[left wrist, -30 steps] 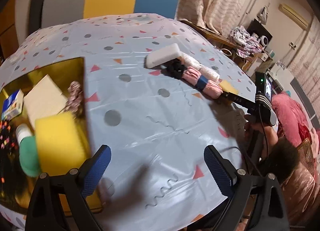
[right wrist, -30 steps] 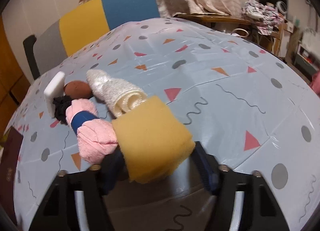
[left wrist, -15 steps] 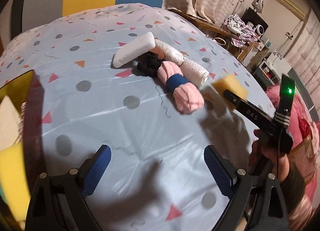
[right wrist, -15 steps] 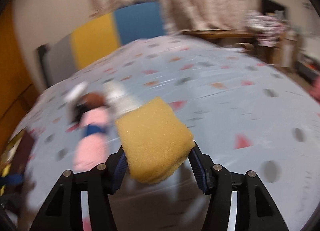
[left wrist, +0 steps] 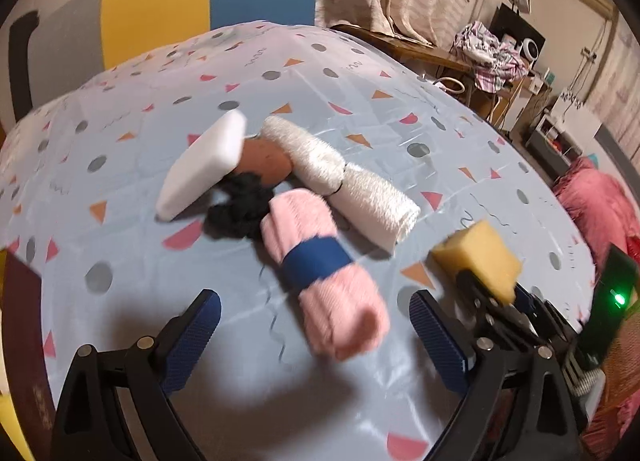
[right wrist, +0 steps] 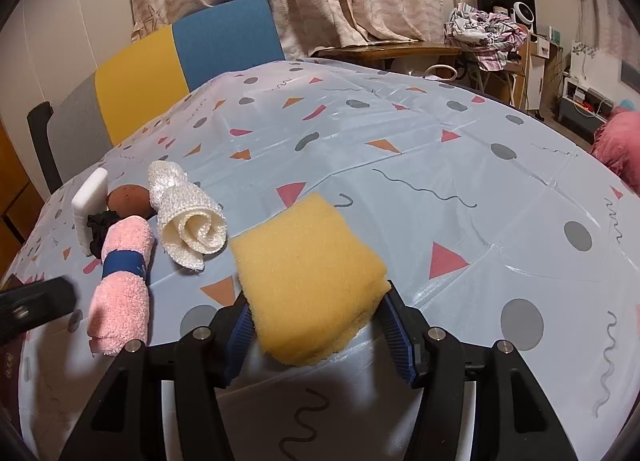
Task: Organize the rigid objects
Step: 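Grasp the pink towel roll with blue band with the left gripper and lift it, then carry the pink towel roll into the gold tray with the left gripper and release it, then lower the orange sponge block into the gold tray and open the right gripper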
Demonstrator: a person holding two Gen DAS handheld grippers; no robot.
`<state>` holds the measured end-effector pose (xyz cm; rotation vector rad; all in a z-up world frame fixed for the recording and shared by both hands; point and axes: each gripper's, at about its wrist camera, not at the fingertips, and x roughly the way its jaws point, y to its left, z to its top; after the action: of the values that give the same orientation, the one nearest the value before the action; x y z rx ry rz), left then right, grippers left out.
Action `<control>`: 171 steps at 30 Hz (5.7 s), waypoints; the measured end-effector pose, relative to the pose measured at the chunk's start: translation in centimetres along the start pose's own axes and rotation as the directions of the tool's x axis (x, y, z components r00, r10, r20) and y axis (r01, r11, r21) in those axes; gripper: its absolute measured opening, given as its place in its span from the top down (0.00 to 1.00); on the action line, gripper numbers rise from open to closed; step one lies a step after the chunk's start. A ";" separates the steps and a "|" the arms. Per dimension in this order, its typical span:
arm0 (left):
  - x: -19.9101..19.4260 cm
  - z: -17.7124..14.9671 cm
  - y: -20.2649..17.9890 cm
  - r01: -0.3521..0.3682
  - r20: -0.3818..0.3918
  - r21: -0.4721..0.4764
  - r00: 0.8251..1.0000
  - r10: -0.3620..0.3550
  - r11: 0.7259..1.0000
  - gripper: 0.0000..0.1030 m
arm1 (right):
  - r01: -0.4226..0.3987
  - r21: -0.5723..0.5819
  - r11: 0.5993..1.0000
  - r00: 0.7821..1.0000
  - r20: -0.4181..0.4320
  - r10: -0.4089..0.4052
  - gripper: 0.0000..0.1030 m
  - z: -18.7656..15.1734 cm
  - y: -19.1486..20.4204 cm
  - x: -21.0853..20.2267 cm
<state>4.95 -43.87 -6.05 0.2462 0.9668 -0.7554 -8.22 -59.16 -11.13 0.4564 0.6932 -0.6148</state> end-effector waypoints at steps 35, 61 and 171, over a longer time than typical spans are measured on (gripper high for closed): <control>-1.3 -8.4 3.9 0.174 0.010 -0.084 0.985 -0.174 0.981 0.64 | 0.022 -0.009 1.000 1.000 0.011 -0.022 0.42 0.0 0.0 0.2; -13.1 -13.1 13.7 0.275 0.207 -0.232 0.951 -0.229 0.933 0.67 | 0.078 -0.047 0.996 0.997 0.002 -0.078 0.42 -0.1 0.7 0.2; -26.9 -23.0 33.4 -0.036 0.325 -0.567 0.908 0.263 0.823 0.19 | -0.608 -0.560 0.563 0.790 -0.357 0.499 0.14 -15.2 38.0 -14.6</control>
<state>3.43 4.55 -1.54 -0.3269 0.7301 -0.3268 1.01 -17.27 -4.25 0.0382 0.8123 0.3025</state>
